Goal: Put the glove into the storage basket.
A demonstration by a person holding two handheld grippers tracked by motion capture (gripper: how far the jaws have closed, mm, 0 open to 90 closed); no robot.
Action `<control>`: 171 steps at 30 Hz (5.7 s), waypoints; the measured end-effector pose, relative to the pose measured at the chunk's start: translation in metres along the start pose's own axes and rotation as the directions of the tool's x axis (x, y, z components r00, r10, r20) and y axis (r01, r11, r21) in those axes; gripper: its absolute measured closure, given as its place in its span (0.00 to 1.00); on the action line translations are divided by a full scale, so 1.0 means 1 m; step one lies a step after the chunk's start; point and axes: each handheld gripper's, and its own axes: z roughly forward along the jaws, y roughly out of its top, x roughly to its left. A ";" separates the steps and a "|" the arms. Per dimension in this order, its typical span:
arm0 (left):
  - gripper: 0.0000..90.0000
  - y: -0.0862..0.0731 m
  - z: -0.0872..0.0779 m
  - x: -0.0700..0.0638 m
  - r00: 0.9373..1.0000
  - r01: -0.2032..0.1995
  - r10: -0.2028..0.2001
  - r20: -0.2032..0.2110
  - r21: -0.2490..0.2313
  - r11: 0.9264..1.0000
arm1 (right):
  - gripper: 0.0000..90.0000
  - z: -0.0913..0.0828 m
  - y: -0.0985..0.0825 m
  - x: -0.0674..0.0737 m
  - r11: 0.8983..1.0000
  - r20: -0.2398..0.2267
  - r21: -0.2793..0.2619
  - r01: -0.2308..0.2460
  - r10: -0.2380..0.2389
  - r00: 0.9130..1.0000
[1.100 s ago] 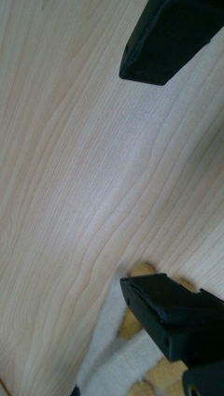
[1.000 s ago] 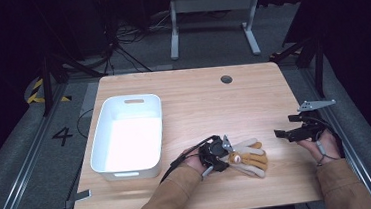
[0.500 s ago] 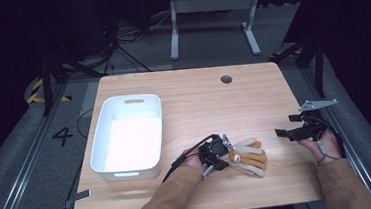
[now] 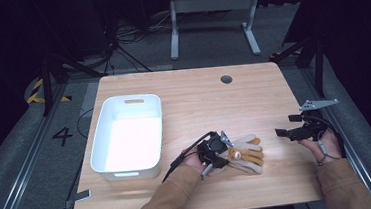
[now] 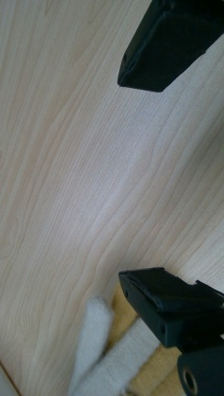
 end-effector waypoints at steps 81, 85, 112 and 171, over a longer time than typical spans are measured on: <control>0.77 0.012 -0.160 0.060 0.792 0.458 -0.531 -0.301 -0.283 0.843 | 0.71 0.031 0.009 0.001 0.989 0.073 0.142 -0.037 0.027 0.997; 0.76 0.009 -0.164 0.065 0.765 0.483 -0.564 -0.310 -0.302 0.822 | 0.71 0.031 0.008 -0.001 0.988 0.068 0.148 -0.049 0.039 0.997; 0.76 -0.017 -0.184 0.078 0.626 0.550 -0.694 -0.356 -0.429 0.717 | 0.72 0.034 0.006 0.000 0.985 0.093 0.169 -0.039 0.023 0.995; 0.76 -0.102 -0.205 0.118 0.333 0.872 -0.878 -0.344 -0.241 0.425 | 0.72 0.038 0.017 0.002 0.989 0.057 0.148 -0.010 0.002 0.998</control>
